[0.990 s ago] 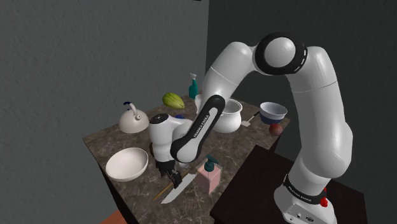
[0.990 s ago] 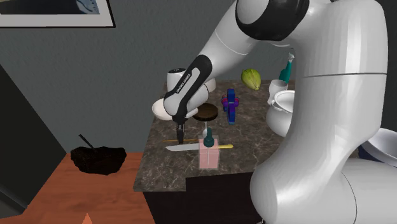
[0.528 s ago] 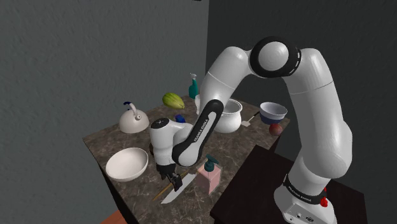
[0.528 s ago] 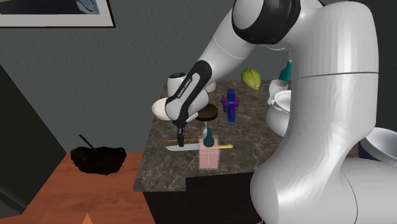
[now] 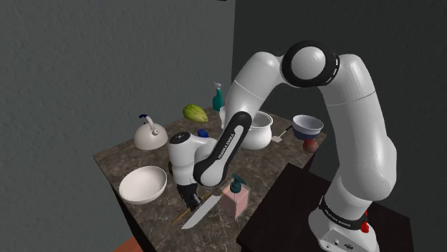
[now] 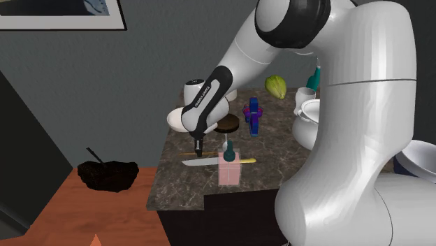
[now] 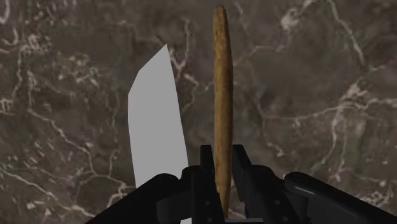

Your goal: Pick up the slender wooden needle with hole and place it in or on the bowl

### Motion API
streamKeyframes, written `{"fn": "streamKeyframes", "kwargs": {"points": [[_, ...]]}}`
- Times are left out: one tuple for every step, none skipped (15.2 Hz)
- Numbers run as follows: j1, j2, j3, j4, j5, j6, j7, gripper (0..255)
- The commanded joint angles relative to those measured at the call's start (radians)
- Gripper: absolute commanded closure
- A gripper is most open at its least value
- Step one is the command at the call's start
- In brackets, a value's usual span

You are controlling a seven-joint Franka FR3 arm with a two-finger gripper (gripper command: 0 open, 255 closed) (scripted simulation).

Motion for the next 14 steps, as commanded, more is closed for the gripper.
{"fn": "streamKeyframes", "kwargs": {"points": [[0.002,0.002,0.002,-0.004,0.001,-0.002,0.001,255],[0.003,0.005,0.0,-0.003,-0.001,0.0,0.002,255],[0.002,0.006,-0.001,-0.001,-0.001,0.0,0.0,255],[0.003,0.008,-0.002,0.0,-0.002,0.0,0.0,255],[0.0,0.005,0.0,-0.003,0.0,-0.001,-0.001,255],[-0.006,-0.008,0.009,-0.007,0.008,-0.009,-0.007,255],[-0.013,-0.02,0.018,-0.01,0.017,-0.018,-0.012,255],[-0.02,-0.032,0.027,-0.013,0.026,-0.026,-0.018,255],[-0.027,-0.044,0.035,-0.016,0.035,-0.035,-0.024,255],[-0.034,-0.057,0.044,-0.019,0.044,-0.044,-0.03,255],[-0.041,-0.069,0.053,-0.022,0.053,-0.052,-0.036,255],[-0.047,-0.081,0.062,-0.024,0.063,-0.061,-0.042,255],[-0.054,-0.093,0.07,-0.027,0.073,-0.07,-0.048,255],[-0.061,-0.105,0.079,-0.029,0.083,-0.08,-0.054,255]]}}
